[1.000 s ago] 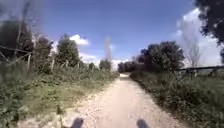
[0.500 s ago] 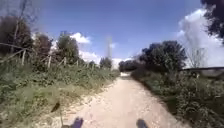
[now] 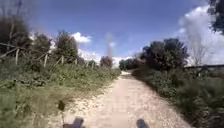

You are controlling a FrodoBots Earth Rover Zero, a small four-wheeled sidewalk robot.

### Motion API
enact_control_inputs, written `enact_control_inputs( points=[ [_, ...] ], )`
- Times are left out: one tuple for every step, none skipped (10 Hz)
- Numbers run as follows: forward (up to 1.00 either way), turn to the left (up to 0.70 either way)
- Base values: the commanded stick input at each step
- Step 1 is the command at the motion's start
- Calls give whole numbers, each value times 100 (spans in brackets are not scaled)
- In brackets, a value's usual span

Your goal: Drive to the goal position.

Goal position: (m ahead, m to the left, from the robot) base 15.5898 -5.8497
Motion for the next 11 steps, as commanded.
enact_control_inputs(
  points=[
    [70,0],
    [70,0],
    [70,0],
    [70,0],
    [70,0],
    [70,-21],
    [70,-30],
    [70,-34],
    [70,-17],
    [70,0],
    [70,0]
  ],
)
